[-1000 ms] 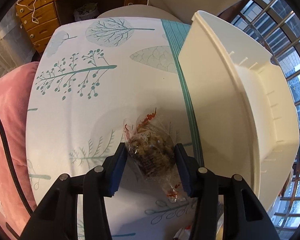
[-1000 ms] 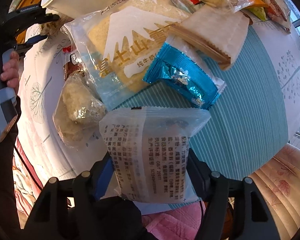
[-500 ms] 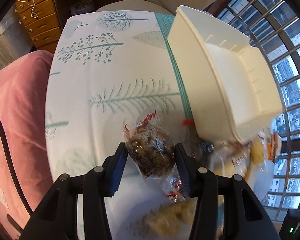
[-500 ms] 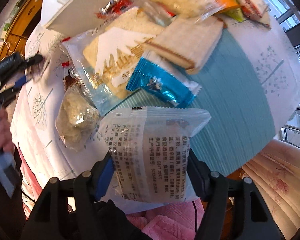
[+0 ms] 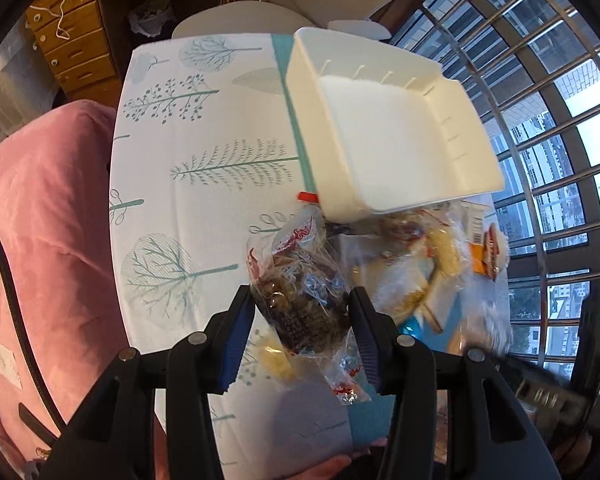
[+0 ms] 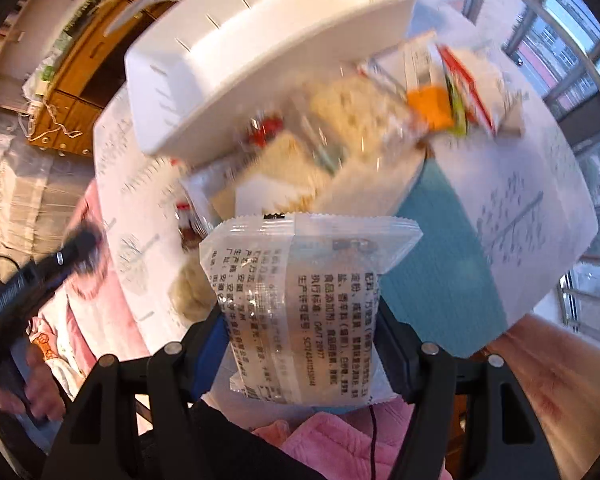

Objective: Organize snacks
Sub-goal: 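Carry both bags into the white basket while both tools open to release them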

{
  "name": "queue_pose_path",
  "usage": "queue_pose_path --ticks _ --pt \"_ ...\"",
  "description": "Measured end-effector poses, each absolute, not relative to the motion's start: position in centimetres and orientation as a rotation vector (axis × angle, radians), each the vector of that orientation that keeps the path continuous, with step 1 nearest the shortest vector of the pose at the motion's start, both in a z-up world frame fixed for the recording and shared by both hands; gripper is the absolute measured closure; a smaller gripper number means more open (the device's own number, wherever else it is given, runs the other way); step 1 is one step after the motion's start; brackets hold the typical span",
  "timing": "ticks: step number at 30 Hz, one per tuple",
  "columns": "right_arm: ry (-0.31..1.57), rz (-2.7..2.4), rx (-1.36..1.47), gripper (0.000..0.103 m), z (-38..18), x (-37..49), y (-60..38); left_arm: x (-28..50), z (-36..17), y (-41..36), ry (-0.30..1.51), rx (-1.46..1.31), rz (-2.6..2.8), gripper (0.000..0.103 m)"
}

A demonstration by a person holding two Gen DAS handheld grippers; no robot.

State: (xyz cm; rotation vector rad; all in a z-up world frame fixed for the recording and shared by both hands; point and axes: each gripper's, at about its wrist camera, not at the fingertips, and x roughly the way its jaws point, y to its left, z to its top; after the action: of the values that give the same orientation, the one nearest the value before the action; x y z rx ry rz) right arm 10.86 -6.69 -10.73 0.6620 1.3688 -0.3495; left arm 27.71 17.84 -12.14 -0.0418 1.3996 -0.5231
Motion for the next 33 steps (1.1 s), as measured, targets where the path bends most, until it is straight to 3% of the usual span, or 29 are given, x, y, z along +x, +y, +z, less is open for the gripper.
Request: queue_pose_path --ticks 14,33 --pt "1.237 -0.185 0.534 0.035 -5.3 16.1 -15.0 26.7 -4.6 9.8 1.222 -0.099 -0.455 0.056" --pt "0.965 -0.026 0.457 0.034 -5.8 23.1 -23.2 30.2 -4.9 -0.6 1.082 -0.061 -0.481 0.056"
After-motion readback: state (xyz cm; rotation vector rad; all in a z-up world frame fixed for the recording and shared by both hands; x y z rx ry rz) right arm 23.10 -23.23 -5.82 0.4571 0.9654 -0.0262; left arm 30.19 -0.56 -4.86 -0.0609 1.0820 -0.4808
